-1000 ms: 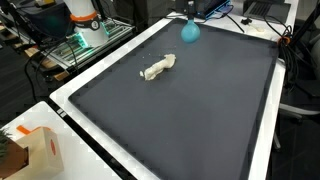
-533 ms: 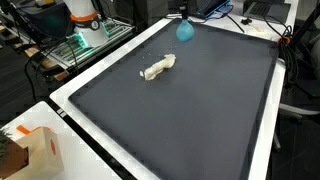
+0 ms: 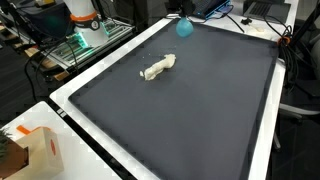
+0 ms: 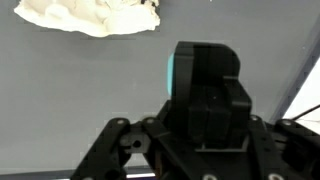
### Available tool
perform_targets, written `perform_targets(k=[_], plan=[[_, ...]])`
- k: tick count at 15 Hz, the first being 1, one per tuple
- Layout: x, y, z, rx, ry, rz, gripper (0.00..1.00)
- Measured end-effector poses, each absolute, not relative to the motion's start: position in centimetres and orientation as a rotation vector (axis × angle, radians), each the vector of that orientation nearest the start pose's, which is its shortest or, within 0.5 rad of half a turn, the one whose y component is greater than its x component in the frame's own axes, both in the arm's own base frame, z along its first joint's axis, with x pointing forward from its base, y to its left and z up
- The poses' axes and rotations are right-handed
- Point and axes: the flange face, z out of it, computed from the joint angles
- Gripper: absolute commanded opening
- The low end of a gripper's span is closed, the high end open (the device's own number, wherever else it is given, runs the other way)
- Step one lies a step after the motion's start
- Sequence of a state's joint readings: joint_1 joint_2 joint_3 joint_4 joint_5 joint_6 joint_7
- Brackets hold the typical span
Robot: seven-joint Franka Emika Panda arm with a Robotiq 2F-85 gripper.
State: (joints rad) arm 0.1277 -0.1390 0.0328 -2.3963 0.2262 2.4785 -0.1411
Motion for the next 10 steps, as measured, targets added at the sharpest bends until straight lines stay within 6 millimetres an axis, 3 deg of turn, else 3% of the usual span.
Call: perform_targets(k=[10], plan=[[48.0,1.5,36.9,-2.673,-0.03,-0.244,0.25]])
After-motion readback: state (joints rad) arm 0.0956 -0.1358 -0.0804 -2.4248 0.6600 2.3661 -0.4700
